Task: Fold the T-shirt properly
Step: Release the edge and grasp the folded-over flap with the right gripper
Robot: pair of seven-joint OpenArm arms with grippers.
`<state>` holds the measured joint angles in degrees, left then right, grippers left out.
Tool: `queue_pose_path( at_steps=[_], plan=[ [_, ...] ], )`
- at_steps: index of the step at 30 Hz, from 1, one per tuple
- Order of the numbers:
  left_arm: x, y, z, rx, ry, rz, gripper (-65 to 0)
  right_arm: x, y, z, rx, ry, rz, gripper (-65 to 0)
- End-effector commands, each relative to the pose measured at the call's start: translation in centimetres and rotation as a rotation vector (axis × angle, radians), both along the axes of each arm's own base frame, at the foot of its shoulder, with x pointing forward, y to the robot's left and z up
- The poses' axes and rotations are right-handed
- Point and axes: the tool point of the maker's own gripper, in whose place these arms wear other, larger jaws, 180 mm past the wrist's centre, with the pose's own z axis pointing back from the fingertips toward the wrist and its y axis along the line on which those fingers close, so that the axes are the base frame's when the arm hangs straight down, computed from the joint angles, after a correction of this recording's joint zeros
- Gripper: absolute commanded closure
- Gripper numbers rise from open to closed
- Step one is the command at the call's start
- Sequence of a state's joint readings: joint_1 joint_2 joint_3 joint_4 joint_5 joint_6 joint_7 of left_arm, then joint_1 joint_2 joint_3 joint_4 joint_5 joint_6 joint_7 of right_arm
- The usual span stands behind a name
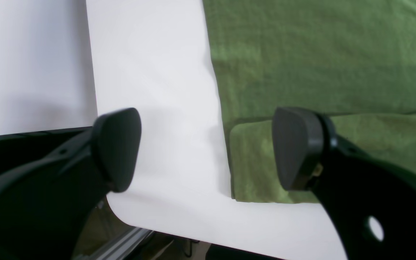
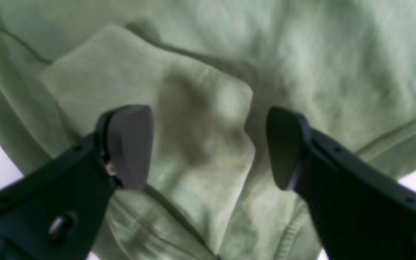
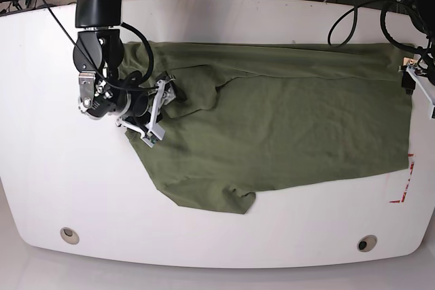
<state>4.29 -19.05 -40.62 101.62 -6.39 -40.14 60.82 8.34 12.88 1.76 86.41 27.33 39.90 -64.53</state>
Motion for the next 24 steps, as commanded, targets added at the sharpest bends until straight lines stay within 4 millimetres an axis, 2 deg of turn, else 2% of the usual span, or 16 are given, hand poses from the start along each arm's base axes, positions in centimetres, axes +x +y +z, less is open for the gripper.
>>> queue_pose_path(
  at_steps=[1, 3, 5, 11, 16, 18, 21, 22, 24],
  plan=[
    [0.5, 0.5, 1.4, 0.026, -0.034, -0.004, -53.5, 1.1, 0.1, 1.4, 0.017, -0.048, 0.0, -38.5],
    [0.5, 0.5, 1.4, 0.026, -0.034, -0.004, -53.5, 1.0, 0.0, 1.1, 0.018, -0.037, -0.002, -31.1],
    [0.6, 0.5, 1.4, 0.026, -0.035, -0.005, -53.5, 0.8, -0.1, 0.2, 0.023, -0.004, -0.011, -27.3],
    [0.6, 0.4, 1.4, 0.025, -0.035, -0.006, -53.5, 1.1, 0.1, -0.9, 0.064, 0.023, -0.039, -27.1],
    [0.6, 0.4, 1.4, 0.025, -0.035, -0.006, -53.5, 1.1, 0.5, -0.8, 0.077, 0.022, -0.035, -24.6],
    [0.6, 0.4, 1.4, 0.025, -0.035, -0.006, -53.5, 1.1, 0.6, -0.8, 0.078, 0.022, -0.035, -18.5],
    [0.6, 0.4, 1.4, 0.025, -0.035, -0.006, -53.5, 1.1, 0.7, -0.8, 0.081, 0.022, -0.035, -2.9],
    [0.6, 0.4, 1.4, 0.025, -0.035, -0.006, -53.5, 1.1, 0.7, -0.7, 0.08, 0.022, -0.034, 0.0],
    [0.6, 0.4, 1.4, 0.025, -0.035, -0.006, -53.5, 1.0, 0.7, -0.8, 0.077, 0.024, -0.031, 0.0]
  ],
)
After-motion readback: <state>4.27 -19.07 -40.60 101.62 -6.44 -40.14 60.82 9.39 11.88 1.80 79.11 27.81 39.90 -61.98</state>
